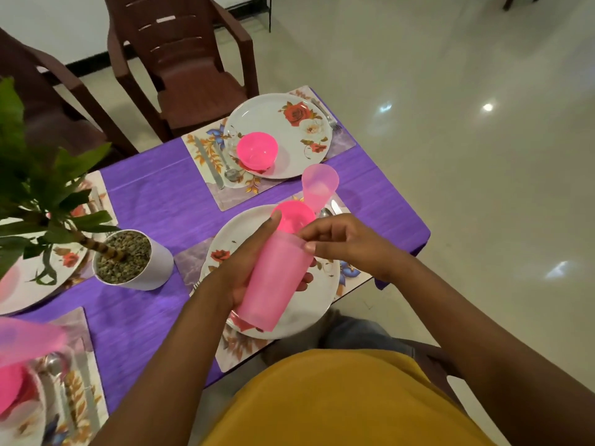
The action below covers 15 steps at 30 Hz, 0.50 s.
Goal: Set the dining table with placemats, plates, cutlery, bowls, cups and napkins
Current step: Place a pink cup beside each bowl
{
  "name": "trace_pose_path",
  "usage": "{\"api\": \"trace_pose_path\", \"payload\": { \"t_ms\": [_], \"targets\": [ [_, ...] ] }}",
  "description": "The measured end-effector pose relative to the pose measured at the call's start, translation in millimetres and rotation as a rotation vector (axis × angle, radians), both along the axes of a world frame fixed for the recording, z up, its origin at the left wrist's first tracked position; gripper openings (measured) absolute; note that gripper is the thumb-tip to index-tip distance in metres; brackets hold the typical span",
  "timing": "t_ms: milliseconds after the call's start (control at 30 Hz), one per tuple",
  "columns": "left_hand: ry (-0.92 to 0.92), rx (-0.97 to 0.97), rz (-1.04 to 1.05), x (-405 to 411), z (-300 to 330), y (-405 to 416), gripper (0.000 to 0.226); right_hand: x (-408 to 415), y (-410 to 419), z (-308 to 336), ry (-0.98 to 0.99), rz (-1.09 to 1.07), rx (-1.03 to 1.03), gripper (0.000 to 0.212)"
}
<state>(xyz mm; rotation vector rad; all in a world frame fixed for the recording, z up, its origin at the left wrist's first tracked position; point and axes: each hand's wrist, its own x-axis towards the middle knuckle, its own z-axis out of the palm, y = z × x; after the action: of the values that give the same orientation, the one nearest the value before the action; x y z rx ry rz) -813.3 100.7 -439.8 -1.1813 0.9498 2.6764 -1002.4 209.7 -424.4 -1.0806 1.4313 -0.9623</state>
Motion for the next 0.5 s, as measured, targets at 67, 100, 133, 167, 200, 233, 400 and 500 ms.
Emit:
{"api": "trace_pose_path", "payload": {
  "t_ms": [67,100,133,167,200,233,400,500],
  "targets": [
    [0.024,0.027,0.012,-10,3,2,0.084,-7,-2,-2,-0.048,0.046,-0.008,0.024],
    [0.032,0.041,0.021,-15,3,2,0.085,-12,-3,-3,-0.064,0.068,-0.015,0.028],
    [0.035,0.052,0.026,-20,3,2,0.086,-17,-5,-5,-0.075,0.082,-0.018,0.032],
    [0.028,0.055,0.03,-28,2,2,0.087,-26,-6,-6,-0.084,0.091,-0.019,0.034],
    [0.02,0.056,0.034,-36,1,3,0.087,-34,-7,-8,-0.094,0.102,-0.019,0.034],
    [0.015,0.057,0.043,-46,1,5,0.086,-46,-8,-10,-0.104,0.11,-0.019,0.032],
    [0.001,0.046,0.145,-103,0,15,0.081,-108,-11,-20,-0.15,0.12,-0.005,0.026],
    [-0.023,0.039,0.21,-138,-1,21,0.071,-145,-15,-25,-0.162,0.131,0.009,0.024]
  ]
}}
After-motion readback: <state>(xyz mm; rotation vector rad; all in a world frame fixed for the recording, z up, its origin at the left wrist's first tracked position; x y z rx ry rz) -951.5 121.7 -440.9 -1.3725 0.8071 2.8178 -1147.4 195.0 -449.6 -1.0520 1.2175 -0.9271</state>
